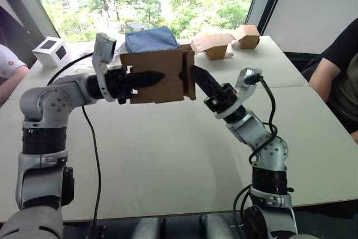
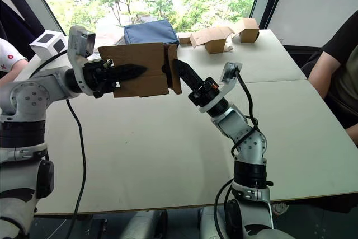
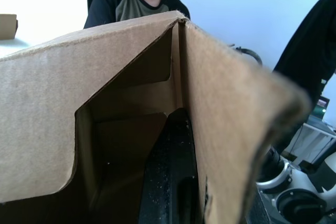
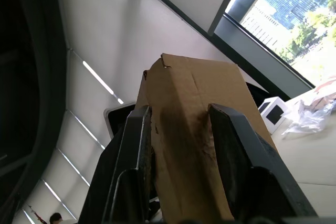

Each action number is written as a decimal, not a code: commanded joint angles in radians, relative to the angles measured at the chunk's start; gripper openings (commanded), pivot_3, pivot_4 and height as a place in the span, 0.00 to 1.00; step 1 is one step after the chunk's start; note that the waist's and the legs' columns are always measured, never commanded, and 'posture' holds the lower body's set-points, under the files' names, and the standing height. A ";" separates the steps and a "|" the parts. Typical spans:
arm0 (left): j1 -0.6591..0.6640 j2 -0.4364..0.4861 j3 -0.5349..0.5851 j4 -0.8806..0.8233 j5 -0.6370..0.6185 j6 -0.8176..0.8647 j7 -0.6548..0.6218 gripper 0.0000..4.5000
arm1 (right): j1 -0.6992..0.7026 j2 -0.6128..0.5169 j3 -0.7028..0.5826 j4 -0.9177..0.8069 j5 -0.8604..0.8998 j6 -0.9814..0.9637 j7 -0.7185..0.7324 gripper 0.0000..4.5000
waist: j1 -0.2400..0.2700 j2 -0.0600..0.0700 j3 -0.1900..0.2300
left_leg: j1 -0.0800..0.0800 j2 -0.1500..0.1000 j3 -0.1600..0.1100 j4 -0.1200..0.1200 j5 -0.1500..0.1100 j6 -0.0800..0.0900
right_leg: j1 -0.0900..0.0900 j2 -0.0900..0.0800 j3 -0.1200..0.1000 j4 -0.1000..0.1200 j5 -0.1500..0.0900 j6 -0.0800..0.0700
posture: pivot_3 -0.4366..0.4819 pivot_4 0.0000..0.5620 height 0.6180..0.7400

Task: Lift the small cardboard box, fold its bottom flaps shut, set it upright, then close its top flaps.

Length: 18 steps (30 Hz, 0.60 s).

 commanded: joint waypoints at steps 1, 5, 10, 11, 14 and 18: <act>-0.024 0.003 0.039 -0.017 -0.023 -0.012 0.002 0.00 | -0.012 0.025 -0.003 -0.014 0.032 -0.021 -0.004 0.34 | -0.001 0.000 0.000 | 0.000 0.000 0.000 0.000 0.000 0.000 | 0.000 0.000 0.000 0.000 0.000 0.000 | 0.48 0.27 1.00; -0.017 0.001 0.047 -0.025 -0.027 -0.006 0.011 0.00 | 0.002 0.049 0.004 -0.019 0.031 -0.028 -0.014 0.34 | -0.001 0.000 0.000 | 0.000 0.000 0.000 0.000 0.000 0.000 | 0.000 0.000 0.000 0.000 0.000 0.000 | 0.48 0.27 1.00; -0.009 0.002 0.051 -0.036 -0.035 -0.001 0.018 0.00 | 0.006 0.057 0.003 -0.016 0.031 -0.034 -0.024 0.34 | -0.001 0.000 0.000 | 0.000 0.000 0.000 0.000 0.000 0.000 | 0.000 0.000 0.000 0.000 0.000 0.000 | 0.48 0.27 1.00; -0.008 0.001 0.050 -0.038 -0.035 -0.001 0.019 0.00 | 0.006 0.058 0.004 -0.015 0.031 -0.036 -0.024 0.34 | -0.001 0.000 0.000 | 0.000 0.000 0.000 0.000 0.000 0.000 | 0.000 0.000 0.000 0.000 0.000 0.000 | 0.48 0.27 1.00; -0.003 0.000 0.046 -0.045 -0.034 -0.002 0.021 0.00 | 0.005 0.062 0.007 -0.013 0.026 -0.041 -0.027 0.34 | -0.001 0.000 0.000 | 0.000 0.000 0.000 0.000 0.000 0.000 | 0.000 0.000 0.000 0.000 0.000 0.000 | 0.48 0.27 1.00; 0.001 -0.003 0.040 -0.053 -0.033 -0.002 0.020 0.00 | 0.006 0.072 0.012 -0.018 0.020 -0.047 -0.034 0.34 | -0.001 0.000 0.000 | 0.000 0.000 0.000 0.000 0.000 0.000 | 0.000 0.000 0.000 0.000 0.000 0.000 | 0.48 0.27 1.00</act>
